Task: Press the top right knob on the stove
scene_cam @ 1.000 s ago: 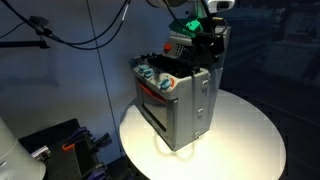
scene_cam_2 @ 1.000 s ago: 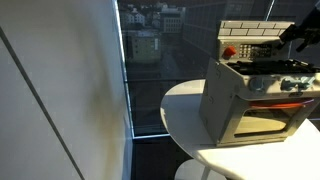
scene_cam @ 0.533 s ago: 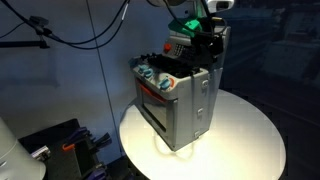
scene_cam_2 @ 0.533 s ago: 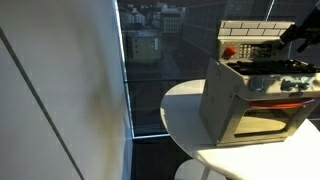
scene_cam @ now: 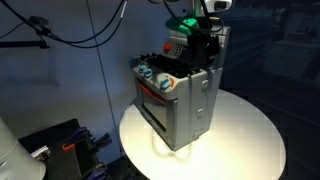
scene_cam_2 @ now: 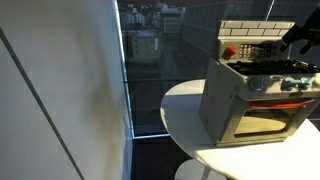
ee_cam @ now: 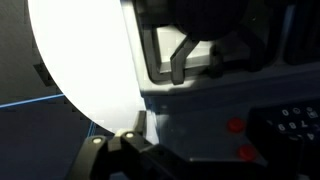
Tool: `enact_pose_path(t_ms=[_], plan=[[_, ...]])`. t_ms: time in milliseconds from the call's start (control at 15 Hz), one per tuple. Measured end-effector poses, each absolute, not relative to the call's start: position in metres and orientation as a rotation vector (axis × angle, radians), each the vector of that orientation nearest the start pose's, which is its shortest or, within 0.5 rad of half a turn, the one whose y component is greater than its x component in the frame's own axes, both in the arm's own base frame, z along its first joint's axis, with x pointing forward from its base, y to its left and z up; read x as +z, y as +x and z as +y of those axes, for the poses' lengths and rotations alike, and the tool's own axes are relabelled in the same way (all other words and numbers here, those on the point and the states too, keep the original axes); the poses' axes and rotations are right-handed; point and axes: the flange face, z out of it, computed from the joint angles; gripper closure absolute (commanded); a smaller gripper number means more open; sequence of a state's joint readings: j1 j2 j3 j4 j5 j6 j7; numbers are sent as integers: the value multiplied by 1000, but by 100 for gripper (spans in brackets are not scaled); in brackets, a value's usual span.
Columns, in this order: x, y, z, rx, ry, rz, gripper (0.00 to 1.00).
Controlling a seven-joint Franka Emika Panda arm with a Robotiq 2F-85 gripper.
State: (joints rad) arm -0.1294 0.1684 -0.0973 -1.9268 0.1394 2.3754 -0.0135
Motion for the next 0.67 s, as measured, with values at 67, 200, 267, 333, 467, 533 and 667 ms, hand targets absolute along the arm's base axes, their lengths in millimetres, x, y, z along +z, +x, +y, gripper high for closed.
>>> enact_pose_path(t_ms=[67,200,267,333,467,533,667], plan=[[433,605,-135,-433,-3016,449,0],[437,600,-134,-408,-3016,446,0],[439,598,-134,-393,-3016,444,0],[442,595,-133,-377,-3015,443,0],[447,590,-132,-340,-3014,439,0],[451,587,-131,-322,-3013,437,0],[458,580,-130,-280,-3016,429,0]])
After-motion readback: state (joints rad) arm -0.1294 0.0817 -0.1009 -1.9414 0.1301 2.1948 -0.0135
